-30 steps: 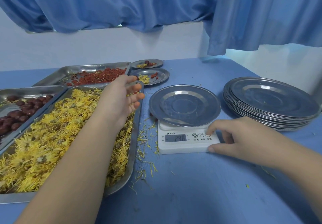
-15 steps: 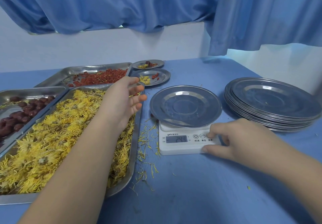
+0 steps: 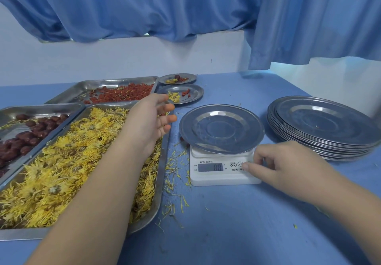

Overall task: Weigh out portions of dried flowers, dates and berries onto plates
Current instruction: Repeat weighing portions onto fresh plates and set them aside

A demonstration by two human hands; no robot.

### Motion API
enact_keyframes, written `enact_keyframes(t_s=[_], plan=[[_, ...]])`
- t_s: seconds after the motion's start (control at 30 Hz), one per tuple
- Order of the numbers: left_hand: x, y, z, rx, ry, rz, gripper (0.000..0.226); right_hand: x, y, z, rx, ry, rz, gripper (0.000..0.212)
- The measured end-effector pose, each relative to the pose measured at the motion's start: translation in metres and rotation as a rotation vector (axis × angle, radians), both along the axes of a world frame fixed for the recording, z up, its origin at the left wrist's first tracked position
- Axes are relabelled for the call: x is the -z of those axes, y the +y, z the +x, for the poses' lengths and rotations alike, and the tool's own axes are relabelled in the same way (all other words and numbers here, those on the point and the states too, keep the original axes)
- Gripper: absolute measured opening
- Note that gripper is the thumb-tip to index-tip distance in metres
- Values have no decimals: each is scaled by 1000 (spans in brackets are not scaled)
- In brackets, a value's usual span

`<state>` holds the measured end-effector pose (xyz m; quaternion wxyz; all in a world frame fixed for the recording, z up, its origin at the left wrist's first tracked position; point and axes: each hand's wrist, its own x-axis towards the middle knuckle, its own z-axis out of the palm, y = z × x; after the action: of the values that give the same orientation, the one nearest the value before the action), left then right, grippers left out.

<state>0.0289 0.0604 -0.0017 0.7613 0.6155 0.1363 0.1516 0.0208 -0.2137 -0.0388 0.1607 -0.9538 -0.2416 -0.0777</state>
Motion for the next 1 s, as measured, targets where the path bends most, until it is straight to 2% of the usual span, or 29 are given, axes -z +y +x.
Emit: enact_keyframes(t_s=[0.27, 0.53, 0.63, 0.73, 0.9, 1.0], plan=[[-2, -2, -2, -6, -11, -17, 14, 4, 3, 1, -30, -17, 12, 27], [-15, 18, -22, -32, -204, -15, 18, 9, 10, -3, -119, -121, 79, 33], [-11, 38, -36, -52, -178, 53, 23, 12, 15, -7, -175, -211, 91, 41], [-8, 54, -50, -32, -59, 303, 18, 13, 21, -10, -242, -271, 80, 46], [-15, 78, -70, -22, 76, 956, 13, 11, 25, -15, -306, -312, 50, 56], [-23, 92, -73, -80, 105, 1065, 12, 10, 25, -16, -308, -313, 47, 57]])
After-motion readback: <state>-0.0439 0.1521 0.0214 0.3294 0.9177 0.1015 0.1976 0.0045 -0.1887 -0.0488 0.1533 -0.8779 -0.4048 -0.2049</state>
